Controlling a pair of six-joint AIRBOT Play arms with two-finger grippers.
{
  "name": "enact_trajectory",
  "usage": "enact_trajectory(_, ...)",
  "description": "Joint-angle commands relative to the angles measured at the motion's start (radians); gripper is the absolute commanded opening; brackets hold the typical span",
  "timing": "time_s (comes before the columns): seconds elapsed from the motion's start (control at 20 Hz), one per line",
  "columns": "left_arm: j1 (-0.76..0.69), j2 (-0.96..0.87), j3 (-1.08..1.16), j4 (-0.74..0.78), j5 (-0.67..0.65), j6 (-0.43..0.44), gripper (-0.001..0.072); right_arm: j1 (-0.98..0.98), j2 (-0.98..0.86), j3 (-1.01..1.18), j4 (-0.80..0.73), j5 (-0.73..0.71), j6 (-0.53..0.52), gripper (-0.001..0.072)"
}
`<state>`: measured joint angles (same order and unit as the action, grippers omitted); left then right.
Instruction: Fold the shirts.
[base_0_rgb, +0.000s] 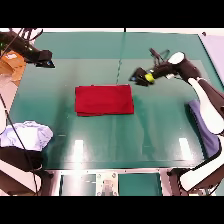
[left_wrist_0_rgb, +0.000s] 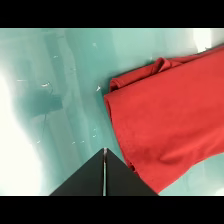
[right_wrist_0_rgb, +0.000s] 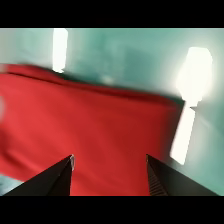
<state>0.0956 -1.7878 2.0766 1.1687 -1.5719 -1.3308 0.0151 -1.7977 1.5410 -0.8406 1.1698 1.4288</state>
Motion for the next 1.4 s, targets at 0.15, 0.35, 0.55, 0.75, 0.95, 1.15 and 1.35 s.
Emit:
enact_trajectory(0.15, 0.0, 0.001, 0.0, 0.001, -0.001, -0.031, 0.0026, 0.008, 0.004, -0.3, 0.208, -0.052, -0.219, 0.0523)
enact_trajectory(0.35, 0.001, 0.001, 0.0, 0.0, -0.001, -0.034, 0.0026, 0.161, -0.014, -0.293, 0.348, -0.189, -0.24, 0.0518)
enact_trajectory(0.55, 0.001, 0.001, 0.0, 0.0, -0.019, -0.034, 0.0026, 0.204, -0.01, -0.184, 0.411, -0.163, -0.228, 0.0018)
enact_trajectory(0.75, 0.001, 0.001, 0.0, 0.0, -0.026, -0.033, 0.0026, 0.102, 0.12, -0.052, 0.41, -0.079, -0.193, 0.0017)
enact_trajectory(0.95, 0.001, 0.001, 0.0, 0.0, -0.026, -0.033, 0.0026, -0.132, 0.306, -0.009, 0.41, -0.027, -0.14, 0.0018)
enact_trajectory(1.15, 0.0, 0.001, 0.0, 0.0, -0.026, -0.033, 0.0026, -0.433, 0.413, -0.008, 0.41, 0.029, -0.104, 0.0017)
enact_trajectory(1.35, 0.0, 0.001, 0.0, 0.0, -0.027, -0.033, 0.0026, -0.719, 0.425, -0.003, 0.41, 0.035, -0.101, 0.0018)
